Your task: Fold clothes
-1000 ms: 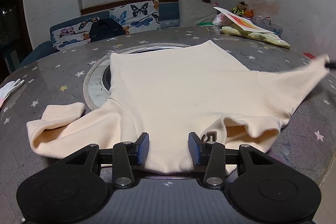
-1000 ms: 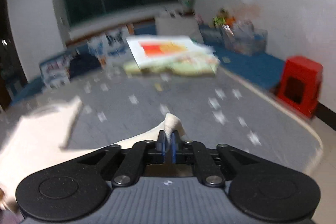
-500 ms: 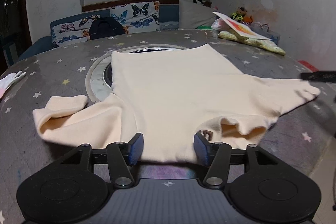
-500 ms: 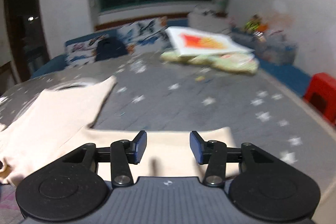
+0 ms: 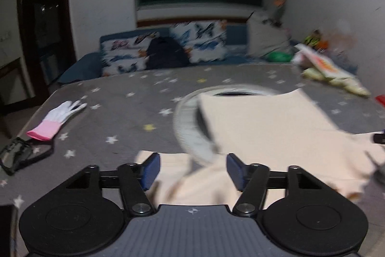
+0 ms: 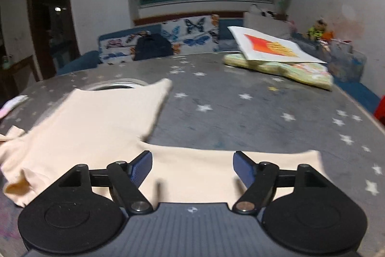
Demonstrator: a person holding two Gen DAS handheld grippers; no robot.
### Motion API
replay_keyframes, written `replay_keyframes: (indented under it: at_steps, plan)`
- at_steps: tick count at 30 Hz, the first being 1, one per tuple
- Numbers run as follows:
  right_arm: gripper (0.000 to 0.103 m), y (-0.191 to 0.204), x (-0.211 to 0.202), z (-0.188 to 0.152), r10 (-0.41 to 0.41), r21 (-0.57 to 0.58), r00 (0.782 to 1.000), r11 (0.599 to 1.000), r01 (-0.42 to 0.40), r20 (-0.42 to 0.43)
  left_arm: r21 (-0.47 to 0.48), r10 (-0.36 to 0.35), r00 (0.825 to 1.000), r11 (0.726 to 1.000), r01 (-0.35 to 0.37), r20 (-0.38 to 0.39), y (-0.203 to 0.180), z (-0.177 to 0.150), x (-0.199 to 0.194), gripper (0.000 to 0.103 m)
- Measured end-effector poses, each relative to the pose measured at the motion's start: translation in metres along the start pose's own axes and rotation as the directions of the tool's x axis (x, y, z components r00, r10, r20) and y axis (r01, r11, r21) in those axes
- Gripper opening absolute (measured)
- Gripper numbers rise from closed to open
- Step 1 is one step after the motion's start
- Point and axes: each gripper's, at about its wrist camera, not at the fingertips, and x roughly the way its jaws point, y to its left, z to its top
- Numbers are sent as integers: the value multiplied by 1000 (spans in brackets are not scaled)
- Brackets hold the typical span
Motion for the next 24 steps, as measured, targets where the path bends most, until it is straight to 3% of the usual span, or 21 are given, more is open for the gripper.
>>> replay_keyframes:
  at_steps: [6, 10, 12, 18, 22, 24]
  plan:
    - [80, 33, 9, 3, 86, -35, 996, 996, -86, 2, 12, 29, 989, 1000, -28, -142, 9, 0, 55, 43]
    - [83, 55, 10, 8, 141, -95, 990, 986, -140, 0, -7, 25, 986, 1000, -27, -163, 14, -5, 67, 39]
    - [83, 67, 11, 10, 174, -127, 985, 977, -174, -13, -20, 22, 987, 999, -26, -159, 19, -7, 69, 17]
    - [83, 106, 16, 14, 283, -233, 956, 927, -293, -73, -154, 43, 998, 987, -49, -40, 58, -5, 51, 10]
    - [83, 134, 20, 11, 351, -294, 928, 880, -373, -126, -332, 61, 994, 943, -27, 91, 95, -14, 22, 10]
    - [83, 146, 20, 7, 386, -319, 909, 851, -416, -156, -385, 75, 991, 922, -28, 108, 109, -24, 16, 10]
